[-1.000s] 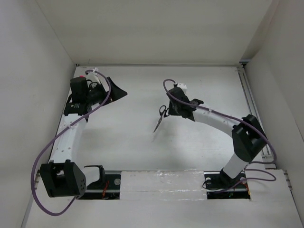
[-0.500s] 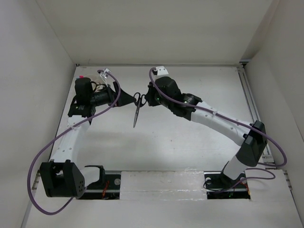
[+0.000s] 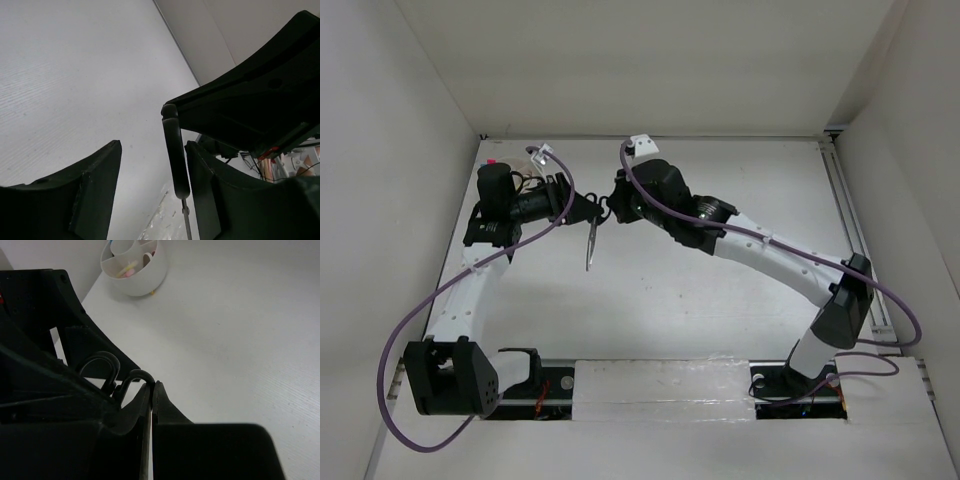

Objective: Sort the stationery into containers
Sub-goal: Pick up the scissors from the center of the board, then place the scissors in the storage box.

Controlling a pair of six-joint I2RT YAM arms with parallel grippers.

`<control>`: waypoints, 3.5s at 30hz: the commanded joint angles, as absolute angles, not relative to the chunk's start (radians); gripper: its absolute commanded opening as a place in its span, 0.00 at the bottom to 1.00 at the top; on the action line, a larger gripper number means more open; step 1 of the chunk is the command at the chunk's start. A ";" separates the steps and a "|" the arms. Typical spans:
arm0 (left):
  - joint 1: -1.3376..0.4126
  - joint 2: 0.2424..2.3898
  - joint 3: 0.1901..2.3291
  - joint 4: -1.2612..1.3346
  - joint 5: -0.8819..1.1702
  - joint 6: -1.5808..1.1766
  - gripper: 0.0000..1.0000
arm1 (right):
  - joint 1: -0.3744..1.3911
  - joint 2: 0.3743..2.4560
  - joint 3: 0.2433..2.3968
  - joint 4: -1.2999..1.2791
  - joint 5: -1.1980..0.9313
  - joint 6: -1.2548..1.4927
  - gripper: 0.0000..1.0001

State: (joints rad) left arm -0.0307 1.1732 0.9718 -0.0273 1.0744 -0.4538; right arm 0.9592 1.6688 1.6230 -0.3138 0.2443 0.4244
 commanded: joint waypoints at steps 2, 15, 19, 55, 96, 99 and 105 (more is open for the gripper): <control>-0.028 1.163 0.960 0.005 1.111 -0.445 0.37 | 0.991 1.698 1.713 -0.288 0.273 0.410 0.00; -0.028 1.141 1.046 -0.093 0.749 -0.410 0.00 | 1.011 1.570 1.577 -0.216 0.351 0.380 1.00; -0.028 1.141 1.135 -0.034 0.441 -0.465 0.00 | 0.988 1.475 1.469 -0.216 0.416 0.411 1.00; 0.055 1.835 1.298 1.098 -0.779 0.069 0.00 | 1.123 1.246 0.940 -0.021 0.126 0.548 1.00; 0.066 1.884 1.138 1.039 -0.690 -0.164 0.07 | 1.123 1.275 0.948 -0.003 0.155 0.548 1.00; 0.066 1.861 1.138 1.019 -0.681 -0.164 0.14 | 1.123 1.275 0.948 -0.003 0.155 0.548 1.00; 0.034 1.809 1.149 0.982 -0.635 -0.146 0.40 | 1.123 1.266 0.948 -0.003 0.155 0.548 1.00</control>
State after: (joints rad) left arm 0.0559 1.9003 1.1381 0.9543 -0.6582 -0.1482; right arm 1.1145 1.2980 0.9249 -0.0582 0.1390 0.5430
